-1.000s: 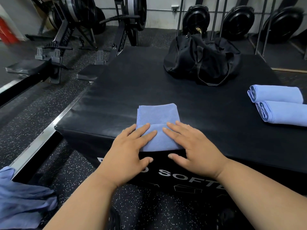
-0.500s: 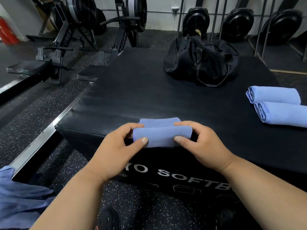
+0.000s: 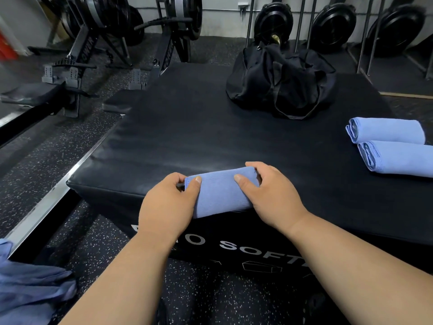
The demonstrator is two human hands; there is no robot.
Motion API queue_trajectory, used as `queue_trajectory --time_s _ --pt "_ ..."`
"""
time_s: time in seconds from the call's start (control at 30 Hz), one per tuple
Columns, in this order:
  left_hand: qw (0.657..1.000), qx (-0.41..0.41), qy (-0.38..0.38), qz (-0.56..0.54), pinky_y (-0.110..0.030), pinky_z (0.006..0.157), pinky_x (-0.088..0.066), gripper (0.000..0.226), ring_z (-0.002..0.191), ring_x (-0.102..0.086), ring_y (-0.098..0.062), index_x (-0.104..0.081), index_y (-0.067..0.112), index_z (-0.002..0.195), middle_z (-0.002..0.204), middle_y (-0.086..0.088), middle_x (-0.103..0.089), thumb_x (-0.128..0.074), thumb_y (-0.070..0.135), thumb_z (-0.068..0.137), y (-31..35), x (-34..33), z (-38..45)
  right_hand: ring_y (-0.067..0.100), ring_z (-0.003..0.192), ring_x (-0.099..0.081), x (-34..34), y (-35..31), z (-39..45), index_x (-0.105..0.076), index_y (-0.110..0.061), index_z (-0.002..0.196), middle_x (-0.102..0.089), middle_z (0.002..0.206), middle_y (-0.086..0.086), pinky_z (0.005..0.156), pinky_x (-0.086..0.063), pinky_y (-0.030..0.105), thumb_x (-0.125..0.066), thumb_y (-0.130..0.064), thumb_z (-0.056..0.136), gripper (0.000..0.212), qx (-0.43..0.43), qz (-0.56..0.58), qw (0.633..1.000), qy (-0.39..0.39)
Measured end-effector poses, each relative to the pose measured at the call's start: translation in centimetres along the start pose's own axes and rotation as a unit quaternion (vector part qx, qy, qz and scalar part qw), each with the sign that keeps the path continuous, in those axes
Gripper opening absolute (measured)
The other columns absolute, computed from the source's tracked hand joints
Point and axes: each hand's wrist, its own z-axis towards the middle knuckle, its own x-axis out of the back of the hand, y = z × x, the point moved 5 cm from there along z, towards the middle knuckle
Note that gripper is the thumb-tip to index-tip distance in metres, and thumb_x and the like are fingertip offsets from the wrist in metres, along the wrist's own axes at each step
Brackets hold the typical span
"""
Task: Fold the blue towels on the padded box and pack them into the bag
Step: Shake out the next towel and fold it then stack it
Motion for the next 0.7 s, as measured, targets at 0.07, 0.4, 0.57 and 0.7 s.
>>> queue_trajectory --time_s 0.07,0.4,0.57,0.7 --pt "0.999 -0.005 0.004 0.034 -0.033 0.073 -0.052 0.028 0.084 -0.064 -0.008 -0.065 0.035 0.099 0.089 0.016 -0.07 -0.052 0.06 0.099 0.3 -0.1 0.0 0.017 0.113 -0.056 -0.3 0.1 0.2 -0.065 -0.034 0.127 -0.056 0.112 -0.011 0.098 -0.048 0.037 -0.054 -0.064 0.096 0.045 -0.006 -0.034 0.999 0.006" --pt "0.999 -0.009 -0.023 0.03 -0.035 0.068 -0.05 0.033 0.079 -0.063 -0.018 -0.062 0.02 0.09 0.084 0.003 -0.068 -0.049 0.047 0.102 1.2 -0.4 -0.7 0.019 0.097 -0.054 0.1 0.1 0.2 -0.055 -0.022 0.084 -0.054 0.096 -0.007 0.087 -0.047 0.037 -0.061 -0.061 0.092 0.041 -0.012 -0.028 0.999 0.014" --pt "0.993 -0.007 -0.034 -0.111 -0.032 0.07 -0.047 0.028 0.088 -0.061 -0.015 -0.061 0.023 0.094 0.093 0.006 -0.067 -0.05 0.047 0.103 2.6 -0.9 -2.0 0.011 0.071 -0.048 1.9 0.3 -0.6 -0.054 -0.013 0.091 -0.054 0.08 -0.001 0.067 -0.043 0.033 -0.064 -0.046 0.095 0.035 -0.027 0.123 0.992 0.013" --pt "0.983 -0.026 -0.046 -0.177 -0.019 0.067 -0.045 0.016 0.086 -0.059 -0.005 -0.061 0.028 0.099 0.096 0.009 -0.068 -0.053 0.041 0.103 4.3 -2.2 -2.5 0.007 0.075 -0.05 4.3 0.5 -1.1 -0.057 -0.019 0.099 -0.055 0.086 -0.004 0.069 -0.044 0.025 -0.069 -0.04 0.095 0.024 -0.01 0.181 0.982 0.051"
